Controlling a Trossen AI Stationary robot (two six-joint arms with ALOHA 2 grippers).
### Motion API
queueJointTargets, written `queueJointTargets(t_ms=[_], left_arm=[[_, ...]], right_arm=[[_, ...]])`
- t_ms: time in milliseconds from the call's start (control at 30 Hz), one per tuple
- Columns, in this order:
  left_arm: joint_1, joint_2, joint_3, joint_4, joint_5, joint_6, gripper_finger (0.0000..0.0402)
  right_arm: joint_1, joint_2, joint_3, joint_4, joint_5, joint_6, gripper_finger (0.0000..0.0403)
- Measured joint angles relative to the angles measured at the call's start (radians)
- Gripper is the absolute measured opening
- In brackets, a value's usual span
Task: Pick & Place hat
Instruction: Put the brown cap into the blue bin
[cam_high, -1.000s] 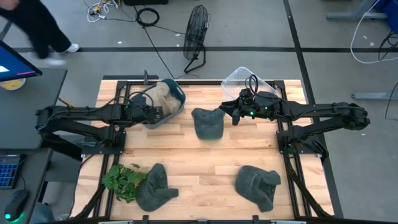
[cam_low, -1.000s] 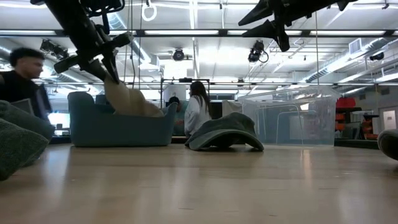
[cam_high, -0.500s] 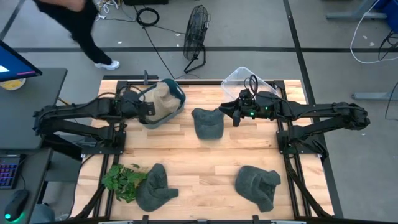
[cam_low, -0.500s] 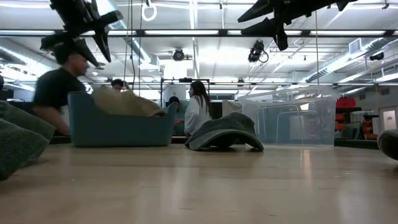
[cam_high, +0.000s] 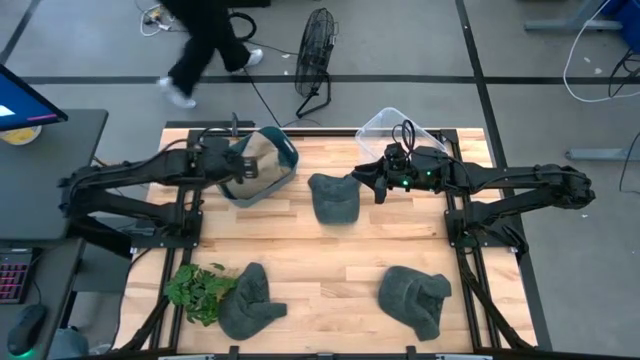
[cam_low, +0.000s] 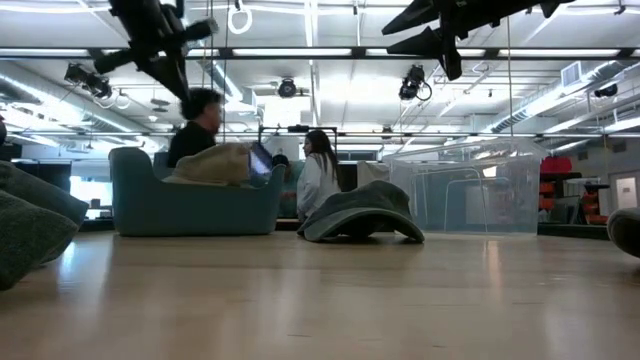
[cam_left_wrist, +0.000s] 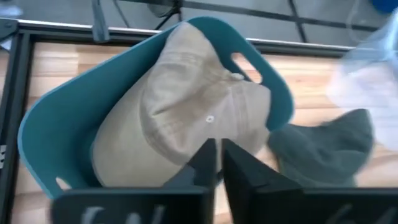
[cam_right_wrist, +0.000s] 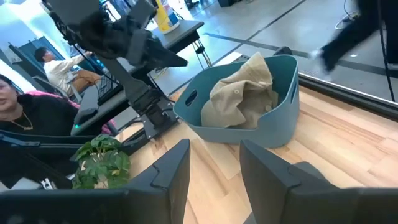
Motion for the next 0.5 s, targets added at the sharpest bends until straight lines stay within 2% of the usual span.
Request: queueJointTargets(t_ms=[100, 367, 500], left_arm=[[0.032, 0.068, 0.000, 0.003, 0.030, 0.000, 0.0006], [0.098, 0.289, 0.000, 0.017, 0.215, 0.000, 0.0005], [0.134, 0.368, 0.000, 0.051, 0.242, 0.048, 0.0005]], right_arm=[[0.000, 0.000, 0.000, 0.000, 0.000, 0.000, 0.0144], [0.000, 0.000, 0.000, -0.001, 0.000, 0.006, 0.0144], [0.000, 0.000, 0.000, -0.008, 0.000, 0.007, 0.0144]])
